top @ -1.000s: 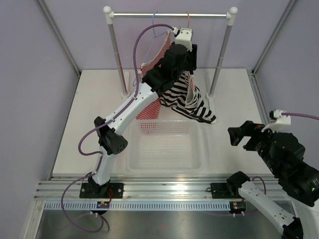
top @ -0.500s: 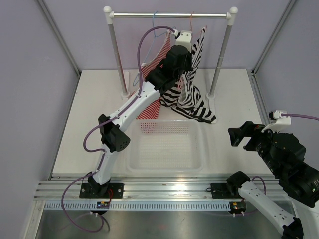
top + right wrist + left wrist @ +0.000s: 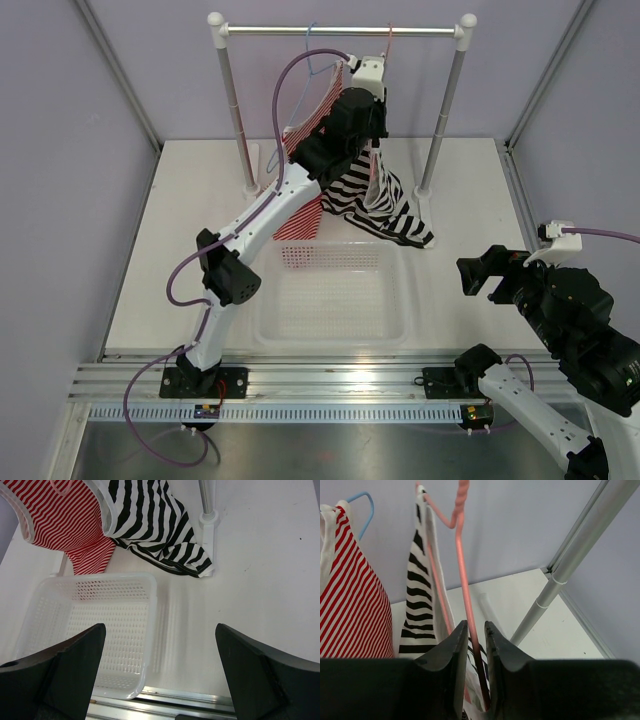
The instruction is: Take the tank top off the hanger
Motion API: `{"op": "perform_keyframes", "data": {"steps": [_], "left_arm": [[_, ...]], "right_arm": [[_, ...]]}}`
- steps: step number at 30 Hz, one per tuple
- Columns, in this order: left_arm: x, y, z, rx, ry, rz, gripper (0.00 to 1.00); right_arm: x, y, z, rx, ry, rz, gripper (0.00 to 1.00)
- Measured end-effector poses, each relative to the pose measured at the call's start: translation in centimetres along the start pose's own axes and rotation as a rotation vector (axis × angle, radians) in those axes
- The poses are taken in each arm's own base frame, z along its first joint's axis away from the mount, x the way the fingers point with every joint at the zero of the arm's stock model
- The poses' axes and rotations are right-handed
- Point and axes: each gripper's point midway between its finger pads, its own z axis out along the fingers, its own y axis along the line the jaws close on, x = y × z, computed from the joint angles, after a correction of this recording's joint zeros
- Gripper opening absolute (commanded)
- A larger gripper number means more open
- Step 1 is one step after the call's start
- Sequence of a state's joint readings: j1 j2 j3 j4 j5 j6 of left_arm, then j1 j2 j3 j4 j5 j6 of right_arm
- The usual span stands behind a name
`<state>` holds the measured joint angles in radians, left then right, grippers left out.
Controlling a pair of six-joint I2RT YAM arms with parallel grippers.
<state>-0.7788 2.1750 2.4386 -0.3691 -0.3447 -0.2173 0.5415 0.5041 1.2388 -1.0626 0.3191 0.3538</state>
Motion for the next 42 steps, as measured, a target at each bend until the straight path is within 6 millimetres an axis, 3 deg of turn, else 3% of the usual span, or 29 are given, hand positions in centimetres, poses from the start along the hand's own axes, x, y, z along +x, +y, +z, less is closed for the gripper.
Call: {"op": "perform_keyframes", "data": {"steps": [4, 7, 15, 20, 31, 39, 42], "left_arm": [[-0.1, 0.2, 0.1, -0.003, -0.002, -0.001, 0.15], [-0.1, 0.3, 0.1, -0.005, -0.002, -0.007, 0.00], [-0.4, 0.3, 0.0, -0.004, -0.007, -0.021, 0.00], [-1.6, 0.2, -1.0, 0.008, -0.022, -0.036, 0.00], [-7.2, -0.3, -4.7, 0.057, -0.114, -0.101, 0.00], [-6.2, 0.1, -8.7, 0.097, -0.045, -0.148, 0.00], [-6.8, -0.3, -9.6, 0.120, -0.043, -0.183, 0.00]], "right_arm": [[0.0, 0.0, 0.0, -0.001, 0.001, -0.003, 0.99], [0.1, 0.1, 0.0, -0.007, 0.004, -0.006, 1.00], [0.3, 0.4, 0.1, -0.021, 0.013, -0.009, 1.00], [0.5, 0.3, 0.2, -0.020, 0.018, -0.011, 0.99], [0.5, 0.3, 0.2, -0.019, 0.020, -0.013, 1.00], [0.4, 0.3, 0.2, -0.018, 0.016, -0.020, 0.99], [0.2, 0.3, 0.1, -0.019, 0.011, -0.023, 1.00]]}}
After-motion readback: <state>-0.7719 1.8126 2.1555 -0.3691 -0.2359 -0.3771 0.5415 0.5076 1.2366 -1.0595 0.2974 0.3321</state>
